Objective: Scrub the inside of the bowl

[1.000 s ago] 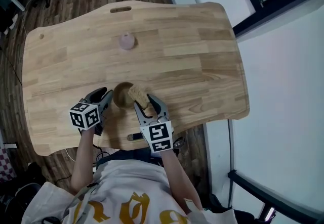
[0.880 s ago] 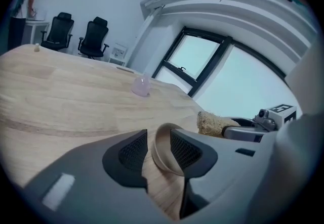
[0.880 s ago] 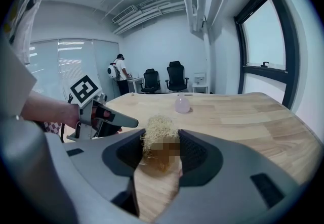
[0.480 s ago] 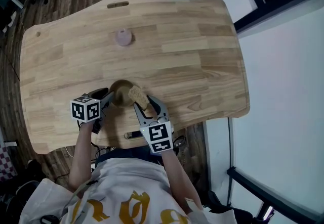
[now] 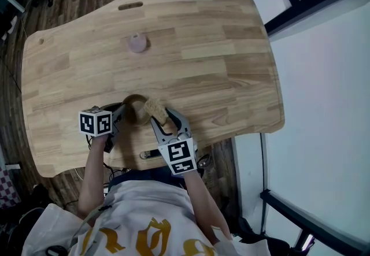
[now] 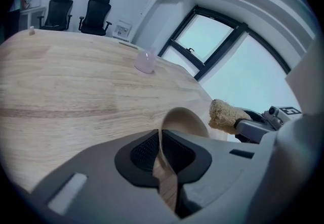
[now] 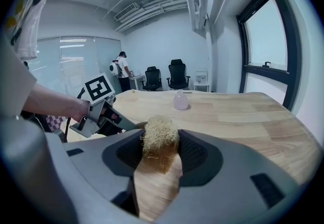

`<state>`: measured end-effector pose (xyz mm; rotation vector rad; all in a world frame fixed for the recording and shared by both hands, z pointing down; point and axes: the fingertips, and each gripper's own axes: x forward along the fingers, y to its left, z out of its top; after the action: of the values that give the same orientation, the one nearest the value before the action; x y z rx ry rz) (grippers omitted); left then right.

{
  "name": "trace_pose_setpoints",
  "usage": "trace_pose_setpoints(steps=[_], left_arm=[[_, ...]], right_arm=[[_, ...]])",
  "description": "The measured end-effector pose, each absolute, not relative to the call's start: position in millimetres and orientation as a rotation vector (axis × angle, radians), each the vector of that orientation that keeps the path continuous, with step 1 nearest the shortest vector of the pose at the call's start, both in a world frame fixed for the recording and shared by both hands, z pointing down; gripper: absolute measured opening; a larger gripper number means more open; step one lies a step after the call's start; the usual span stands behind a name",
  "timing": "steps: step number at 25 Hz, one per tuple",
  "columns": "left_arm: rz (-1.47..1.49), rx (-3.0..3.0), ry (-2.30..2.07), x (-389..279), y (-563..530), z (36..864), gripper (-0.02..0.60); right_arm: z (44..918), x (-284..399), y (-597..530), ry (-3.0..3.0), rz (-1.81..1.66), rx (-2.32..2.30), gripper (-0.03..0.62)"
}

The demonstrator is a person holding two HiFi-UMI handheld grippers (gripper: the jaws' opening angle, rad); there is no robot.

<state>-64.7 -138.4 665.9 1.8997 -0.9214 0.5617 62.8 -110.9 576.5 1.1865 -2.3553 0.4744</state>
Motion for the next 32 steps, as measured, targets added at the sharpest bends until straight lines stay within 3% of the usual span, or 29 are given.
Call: trace_pose_setpoints(steps=[32], left_arm=[[0.624, 2.257, -1.248, -67.2, -159.8, 561.2, 0.018]], right_arm=[[521.6, 19.8, -110.6, -2.279, 0.185, 1.174, 0.187]])
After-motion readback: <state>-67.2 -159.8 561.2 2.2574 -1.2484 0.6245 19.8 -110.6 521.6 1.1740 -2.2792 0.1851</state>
